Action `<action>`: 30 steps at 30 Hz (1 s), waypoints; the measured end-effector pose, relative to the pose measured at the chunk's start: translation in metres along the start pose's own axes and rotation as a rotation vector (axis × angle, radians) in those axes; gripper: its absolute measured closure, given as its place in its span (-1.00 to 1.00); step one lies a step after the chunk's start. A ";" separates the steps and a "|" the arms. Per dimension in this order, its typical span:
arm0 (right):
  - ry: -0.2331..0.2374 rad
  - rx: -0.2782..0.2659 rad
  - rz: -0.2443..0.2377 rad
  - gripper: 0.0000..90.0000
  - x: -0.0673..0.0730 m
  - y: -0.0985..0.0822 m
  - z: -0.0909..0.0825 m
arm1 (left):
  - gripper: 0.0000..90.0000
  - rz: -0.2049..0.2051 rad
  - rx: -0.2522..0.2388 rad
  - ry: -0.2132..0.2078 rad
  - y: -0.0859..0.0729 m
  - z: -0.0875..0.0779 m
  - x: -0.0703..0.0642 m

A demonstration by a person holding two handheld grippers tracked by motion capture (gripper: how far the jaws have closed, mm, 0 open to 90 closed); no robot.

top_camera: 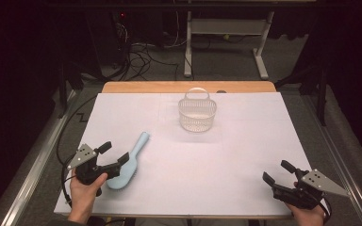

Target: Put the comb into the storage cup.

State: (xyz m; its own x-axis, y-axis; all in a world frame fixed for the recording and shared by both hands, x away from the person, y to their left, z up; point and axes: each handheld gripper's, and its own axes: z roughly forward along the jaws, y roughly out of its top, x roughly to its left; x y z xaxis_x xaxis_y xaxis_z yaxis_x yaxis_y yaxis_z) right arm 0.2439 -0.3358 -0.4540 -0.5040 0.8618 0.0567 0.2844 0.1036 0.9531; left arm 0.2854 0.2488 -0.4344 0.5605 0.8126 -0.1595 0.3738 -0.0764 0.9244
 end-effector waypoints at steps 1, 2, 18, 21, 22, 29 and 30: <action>0.001 0.001 -0.001 -0.59 0.000 0.000 0.000 | -0.61 0.003 0.004 0.000 0.001 0.001 0.000; 0.002 0.004 -0.002 -0.59 0.000 0.000 0.000 | -0.60 0.003 0.006 0.001 0.002 0.002 0.000; 0.023 0.001 -0.008 -0.59 0.001 0.001 0.001 | -0.56 0.010 0.016 -0.004 0.018 0.018 -0.004; 0.022 0.000 -0.010 -0.59 0.002 0.001 0.001 | -0.56 0.015 0.019 -0.007 0.022 0.022 -0.005; 0.022 0.001 -0.010 -0.59 0.002 0.001 0.001 | -0.56 0.018 0.020 -0.009 0.024 0.024 -0.006; 0.022 0.002 -0.012 -0.59 0.002 0.001 0.002 | -0.55 0.034 0.043 -0.020 0.033 0.039 -0.009; 0.022 0.002 -0.012 -0.59 0.002 0.001 0.002 | -0.55 0.034 0.051 -0.021 0.034 0.041 -0.009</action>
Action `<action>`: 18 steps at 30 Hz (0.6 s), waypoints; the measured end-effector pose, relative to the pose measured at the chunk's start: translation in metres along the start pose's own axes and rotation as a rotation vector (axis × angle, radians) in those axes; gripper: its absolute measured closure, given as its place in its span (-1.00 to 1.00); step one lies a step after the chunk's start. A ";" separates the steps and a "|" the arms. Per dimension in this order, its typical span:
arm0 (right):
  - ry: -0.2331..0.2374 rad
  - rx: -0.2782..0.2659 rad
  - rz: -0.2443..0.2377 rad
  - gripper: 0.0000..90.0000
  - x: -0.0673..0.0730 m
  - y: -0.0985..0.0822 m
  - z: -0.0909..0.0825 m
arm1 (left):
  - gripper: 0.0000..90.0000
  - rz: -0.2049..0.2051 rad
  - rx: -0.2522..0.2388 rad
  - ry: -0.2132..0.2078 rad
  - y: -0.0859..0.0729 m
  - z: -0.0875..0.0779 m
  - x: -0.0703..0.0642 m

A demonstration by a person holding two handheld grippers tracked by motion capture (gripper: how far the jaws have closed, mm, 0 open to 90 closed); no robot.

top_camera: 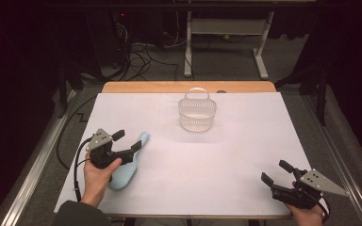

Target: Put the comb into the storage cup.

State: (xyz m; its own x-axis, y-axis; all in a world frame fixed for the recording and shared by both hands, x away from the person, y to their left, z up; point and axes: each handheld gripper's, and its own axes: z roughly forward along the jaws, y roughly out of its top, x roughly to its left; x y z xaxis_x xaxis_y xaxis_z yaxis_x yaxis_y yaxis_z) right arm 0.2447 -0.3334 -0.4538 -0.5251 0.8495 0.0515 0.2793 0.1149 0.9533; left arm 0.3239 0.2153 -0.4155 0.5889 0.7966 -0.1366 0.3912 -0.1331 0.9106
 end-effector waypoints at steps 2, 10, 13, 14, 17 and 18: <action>0.002 0.001 0.001 -0.59 0.000 0.000 0.000 | -0.54 0.007 0.008 0.006 0.003 0.003 -0.001; 0.002 0.002 -0.002 -0.59 0.001 0.000 0.000 | -0.53 0.027 0.039 0.009 0.013 0.014 0.000; 0.002 0.003 0.000 -0.59 0.000 0.000 0.000 | -0.51 0.034 0.050 0.011 0.016 0.018 0.001; 0.001 0.001 0.001 -0.58 0.000 0.000 0.000 | -0.51 0.034 0.053 0.015 0.017 0.019 0.001; 0.001 0.002 0.000 -0.58 0.000 0.000 0.000 | -0.49 0.030 0.069 0.023 0.021 0.024 0.002; 0.001 0.002 0.000 -0.58 0.000 0.000 0.000 | -0.48 0.030 0.077 0.026 0.022 0.026 0.003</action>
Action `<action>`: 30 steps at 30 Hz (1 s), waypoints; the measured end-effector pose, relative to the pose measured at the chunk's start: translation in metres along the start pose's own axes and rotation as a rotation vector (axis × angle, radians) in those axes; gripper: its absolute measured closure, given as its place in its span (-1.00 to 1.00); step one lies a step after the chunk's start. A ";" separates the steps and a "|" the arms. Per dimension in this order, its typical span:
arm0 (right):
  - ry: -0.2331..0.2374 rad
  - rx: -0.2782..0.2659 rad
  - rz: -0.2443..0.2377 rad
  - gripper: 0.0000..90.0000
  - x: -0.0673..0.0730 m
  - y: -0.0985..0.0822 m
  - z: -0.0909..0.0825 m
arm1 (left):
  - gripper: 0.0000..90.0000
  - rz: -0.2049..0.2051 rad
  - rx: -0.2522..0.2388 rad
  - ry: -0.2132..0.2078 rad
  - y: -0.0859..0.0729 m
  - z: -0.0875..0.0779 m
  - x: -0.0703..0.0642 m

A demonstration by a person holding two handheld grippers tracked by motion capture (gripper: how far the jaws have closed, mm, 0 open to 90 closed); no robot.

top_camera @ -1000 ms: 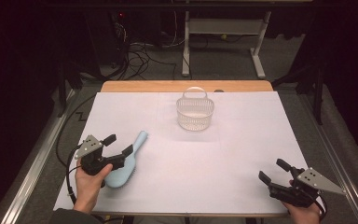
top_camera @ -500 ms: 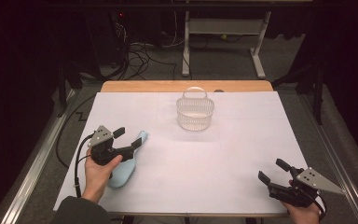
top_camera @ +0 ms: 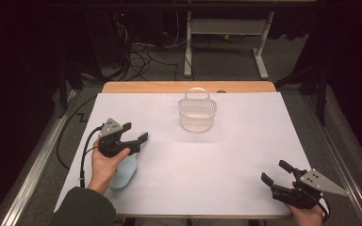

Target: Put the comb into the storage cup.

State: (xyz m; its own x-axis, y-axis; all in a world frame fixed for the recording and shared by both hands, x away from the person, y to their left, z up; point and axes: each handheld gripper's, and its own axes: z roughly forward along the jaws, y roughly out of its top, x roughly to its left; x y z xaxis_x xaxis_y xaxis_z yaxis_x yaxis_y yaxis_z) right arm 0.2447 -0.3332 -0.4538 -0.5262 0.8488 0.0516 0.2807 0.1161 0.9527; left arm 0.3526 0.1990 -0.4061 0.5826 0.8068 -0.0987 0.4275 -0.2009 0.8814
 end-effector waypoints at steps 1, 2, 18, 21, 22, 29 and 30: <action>0.000 0.002 0.002 -0.58 0.000 0.000 0.000 | -0.45 -0.001 0.006 0.000 0.001 0.001 0.000; 0.000 0.002 0.002 -0.58 0.000 0.000 0.000 | -0.45 -0.002 0.018 0.003 0.002 0.003 0.001; 0.001 0.007 -0.002 -0.57 0.000 0.000 0.000 | -0.12 -0.037 0.232 0.064 0.025 0.029 0.014; 0.003 0.007 -0.002 -0.57 0.000 0.000 0.000 | -0.04 -0.080 0.308 0.102 0.025 0.035 0.019; 0.003 0.007 -0.002 -0.56 0.000 0.000 0.000 | 0.02 -0.086 0.316 0.107 0.025 0.037 0.020; 0.004 0.007 -0.002 -0.56 0.000 0.000 0.000 | 0.29 -0.177 0.412 0.133 0.024 0.049 0.032; 0.004 0.007 -0.002 -0.56 0.000 0.000 0.001 | 0.33 -0.191 0.432 0.138 0.023 0.050 0.033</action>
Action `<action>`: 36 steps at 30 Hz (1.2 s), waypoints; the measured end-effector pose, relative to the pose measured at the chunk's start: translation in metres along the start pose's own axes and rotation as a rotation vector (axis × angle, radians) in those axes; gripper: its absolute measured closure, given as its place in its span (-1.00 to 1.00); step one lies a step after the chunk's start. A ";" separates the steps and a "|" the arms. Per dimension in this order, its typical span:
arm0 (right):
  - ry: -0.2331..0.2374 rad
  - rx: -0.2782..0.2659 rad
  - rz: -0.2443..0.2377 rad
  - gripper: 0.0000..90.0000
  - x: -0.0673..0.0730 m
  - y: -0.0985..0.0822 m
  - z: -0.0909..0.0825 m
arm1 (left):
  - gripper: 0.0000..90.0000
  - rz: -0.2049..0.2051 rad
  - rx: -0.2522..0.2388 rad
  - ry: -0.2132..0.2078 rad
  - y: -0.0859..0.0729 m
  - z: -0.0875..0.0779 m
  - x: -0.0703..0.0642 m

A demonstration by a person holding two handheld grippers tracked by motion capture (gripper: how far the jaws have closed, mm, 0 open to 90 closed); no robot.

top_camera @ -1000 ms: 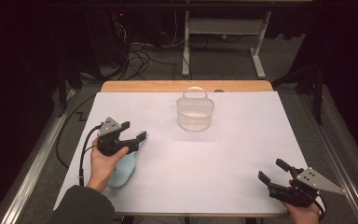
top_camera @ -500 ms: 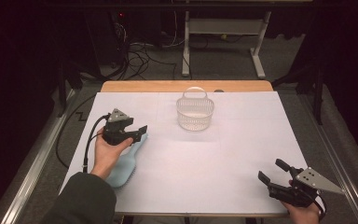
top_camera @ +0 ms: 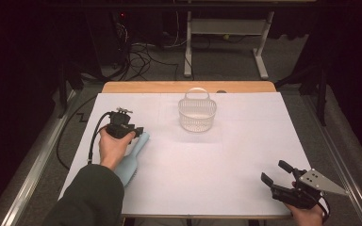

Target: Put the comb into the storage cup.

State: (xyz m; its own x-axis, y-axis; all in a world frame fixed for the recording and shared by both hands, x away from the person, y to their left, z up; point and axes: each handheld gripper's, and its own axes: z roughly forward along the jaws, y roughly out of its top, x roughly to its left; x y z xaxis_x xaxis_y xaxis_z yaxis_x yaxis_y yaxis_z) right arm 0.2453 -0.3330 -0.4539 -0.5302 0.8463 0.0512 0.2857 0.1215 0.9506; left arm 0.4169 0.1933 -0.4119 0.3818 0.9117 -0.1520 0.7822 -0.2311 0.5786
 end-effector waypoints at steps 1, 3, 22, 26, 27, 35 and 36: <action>0.000 0.000 0.000 -0.57 0.000 0.000 0.000 | 0.38 -0.014 0.021 0.008 0.001 0.003 0.002; 0.000 0.000 0.000 -0.57 0.000 0.000 0.000 | 0.45 -0.038 0.042 0.007 0.002 0.006 0.004; 0.003 0.000 0.002 -0.56 0.000 0.000 0.000 | 0.92 -0.068 0.178 0.034 0.010 0.030 0.005; 0.003 -0.001 0.003 -0.56 0.000 0.000 0.000 | 0.96 -0.066 0.173 0.031 0.016 0.031 -0.003; 0.004 0.000 0.004 -0.57 0.000 0.000 0.000 | 0.97 -0.066 0.177 0.031 0.016 0.032 -0.004; 0.004 -0.001 0.004 -0.57 -0.001 0.000 0.000 | 0.98 -0.071 0.227 0.011 0.013 0.042 -0.009; 0.004 0.001 0.004 -0.56 -0.001 0.000 0.000 | 0.99 -0.074 0.228 0.003 0.013 0.042 -0.011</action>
State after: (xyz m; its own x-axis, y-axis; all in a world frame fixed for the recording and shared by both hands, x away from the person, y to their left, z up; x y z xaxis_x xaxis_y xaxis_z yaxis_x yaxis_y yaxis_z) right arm 0.2452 -0.3339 -0.4540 -0.5321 0.8448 0.0557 0.2880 0.1188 0.9502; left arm 0.4438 0.1659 -0.4366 0.3184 0.9297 -0.1849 0.8990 -0.2343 0.3701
